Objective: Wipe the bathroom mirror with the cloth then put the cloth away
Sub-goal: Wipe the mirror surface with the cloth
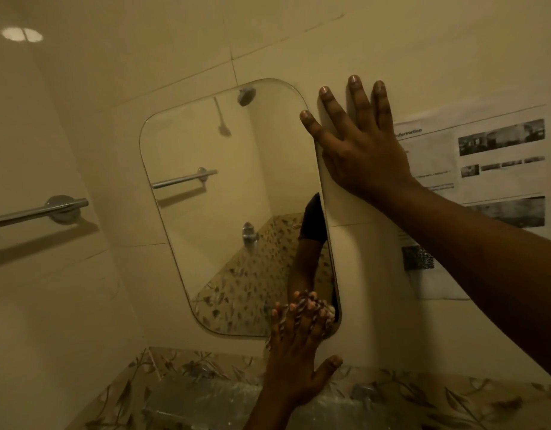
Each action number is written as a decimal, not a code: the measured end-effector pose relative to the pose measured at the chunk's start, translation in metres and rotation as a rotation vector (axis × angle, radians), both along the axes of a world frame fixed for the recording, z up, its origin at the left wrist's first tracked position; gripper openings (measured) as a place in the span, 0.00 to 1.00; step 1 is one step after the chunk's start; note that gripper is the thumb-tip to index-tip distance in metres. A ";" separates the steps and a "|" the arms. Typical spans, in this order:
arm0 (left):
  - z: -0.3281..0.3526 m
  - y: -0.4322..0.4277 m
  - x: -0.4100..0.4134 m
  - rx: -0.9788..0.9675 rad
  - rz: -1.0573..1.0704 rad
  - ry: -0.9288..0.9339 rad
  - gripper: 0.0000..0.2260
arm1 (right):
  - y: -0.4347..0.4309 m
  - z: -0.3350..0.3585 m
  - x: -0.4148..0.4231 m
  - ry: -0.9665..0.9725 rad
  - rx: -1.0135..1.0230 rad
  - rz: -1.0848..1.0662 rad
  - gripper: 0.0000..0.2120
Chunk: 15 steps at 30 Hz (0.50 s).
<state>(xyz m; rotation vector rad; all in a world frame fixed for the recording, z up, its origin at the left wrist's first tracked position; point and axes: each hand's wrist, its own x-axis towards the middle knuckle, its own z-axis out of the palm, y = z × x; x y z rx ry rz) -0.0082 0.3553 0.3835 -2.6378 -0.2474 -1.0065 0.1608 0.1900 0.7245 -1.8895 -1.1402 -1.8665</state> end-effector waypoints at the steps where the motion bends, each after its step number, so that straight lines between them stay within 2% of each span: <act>1: -0.005 0.006 -0.004 0.005 0.004 0.000 0.40 | 0.000 0.000 0.000 0.000 0.001 -0.001 0.27; 6: -0.027 0.030 -0.023 -0.072 0.098 -0.074 0.39 | 0.000 0.000 0.001 -0.006 0.005 -0.002 0.28; 9: -0.023 0.036 -0.027 -0.187 0.155 -0.134 0.37 | 0.001 0.000 0.003 -0.017 0.014 -0.005 0.28; 11: -0.014 0.039 -0.027 -0.375 0.183 -0.243 0.38 | 0.002 0.000 0.003 -0.020 0.017 -0.006 0.28; 13: -0.001 0.049 -0.027 -0.628 0.199 -0.395 0.41 | 0.003 0.000 0.004 -0.026 0.022 -0.007 0.27; 15: 0.016 0.066 -0.031 -0.790 0.193 -0.507 0.45 | 0.003 0.000 0.004 -0.033 0.026 -0.002 0.27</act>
